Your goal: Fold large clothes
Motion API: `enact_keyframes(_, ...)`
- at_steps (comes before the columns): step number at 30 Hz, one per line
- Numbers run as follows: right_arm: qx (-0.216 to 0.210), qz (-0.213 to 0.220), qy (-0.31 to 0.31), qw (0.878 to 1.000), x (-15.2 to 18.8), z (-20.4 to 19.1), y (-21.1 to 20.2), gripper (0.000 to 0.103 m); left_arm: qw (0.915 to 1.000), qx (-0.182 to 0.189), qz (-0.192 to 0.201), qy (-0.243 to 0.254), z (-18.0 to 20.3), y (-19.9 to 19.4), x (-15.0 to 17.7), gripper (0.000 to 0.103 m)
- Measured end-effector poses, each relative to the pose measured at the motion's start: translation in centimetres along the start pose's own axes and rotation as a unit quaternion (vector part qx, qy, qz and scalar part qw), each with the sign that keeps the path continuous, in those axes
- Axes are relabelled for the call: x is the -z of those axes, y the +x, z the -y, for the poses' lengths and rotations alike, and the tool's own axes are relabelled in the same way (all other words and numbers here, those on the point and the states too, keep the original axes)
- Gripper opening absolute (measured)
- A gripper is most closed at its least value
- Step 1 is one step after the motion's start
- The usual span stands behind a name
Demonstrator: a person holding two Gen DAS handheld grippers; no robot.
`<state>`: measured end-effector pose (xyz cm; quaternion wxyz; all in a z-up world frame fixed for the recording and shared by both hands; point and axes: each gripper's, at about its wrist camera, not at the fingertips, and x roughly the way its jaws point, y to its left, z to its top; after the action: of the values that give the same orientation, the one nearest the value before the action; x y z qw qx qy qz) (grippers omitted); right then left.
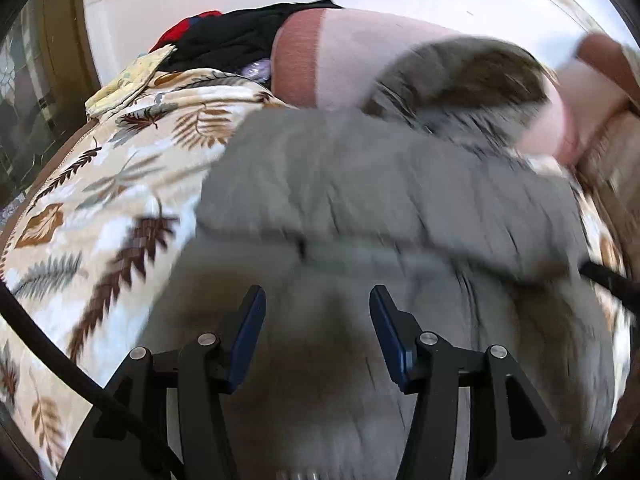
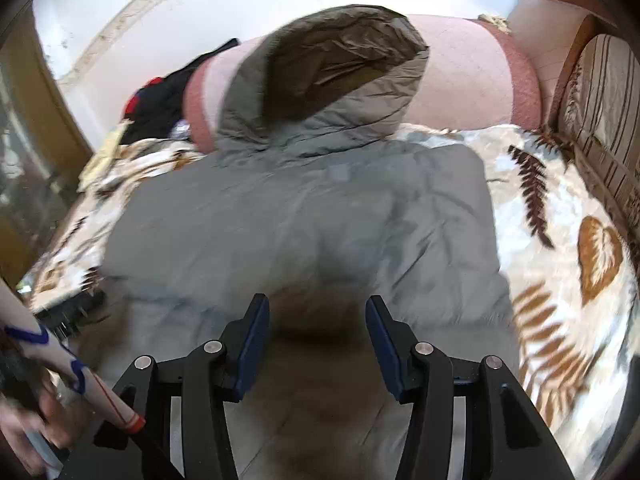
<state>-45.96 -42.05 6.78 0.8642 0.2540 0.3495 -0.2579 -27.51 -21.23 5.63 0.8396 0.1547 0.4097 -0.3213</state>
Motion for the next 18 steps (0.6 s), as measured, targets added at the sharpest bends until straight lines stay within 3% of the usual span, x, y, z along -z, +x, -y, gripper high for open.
enact_keyframes(6, -0.026, -0.015, -0.001, 1.000, 4.8, -1.4, -3.2, 0.055, 0.9999, -0.012, -0.008, 0.009, 0.9, -3.5, 7.7, 0.053)
enact_keyframes(9, -0.005, -0.019, -0.021, 1.000, 8.3, -2.0, -4.9, 0.055, 0.9996, -0.026, 0.001, 0.012, 0.6, -4.7, 10.4, 0.053)
enact_keyframes(11, 0.005, -0.029, -0.026, 0.999, 10.5, -1.9, -5.5, 0.055, 0.9990, -0.042, 0.002, 0.014, 0.2, -4.8, 12.0, 0.053)
enact_keyframes(14, 0.015, -0.053, -0.021, 0.998, 13.6, -1.7, -5.5, 0.055, 0.9992, -0.036, -0.017, 0.005, -0.5, -4.0, 13.1, 0.054)
enact_keyframes(18, 0.036, -0.075, -0.026, 0.996, 16.8, -1.7, -4.9, 0.055, 0.9986, -0.048, -0.004, 0.022, 0.0, -4.4, 14.0, 0.055)
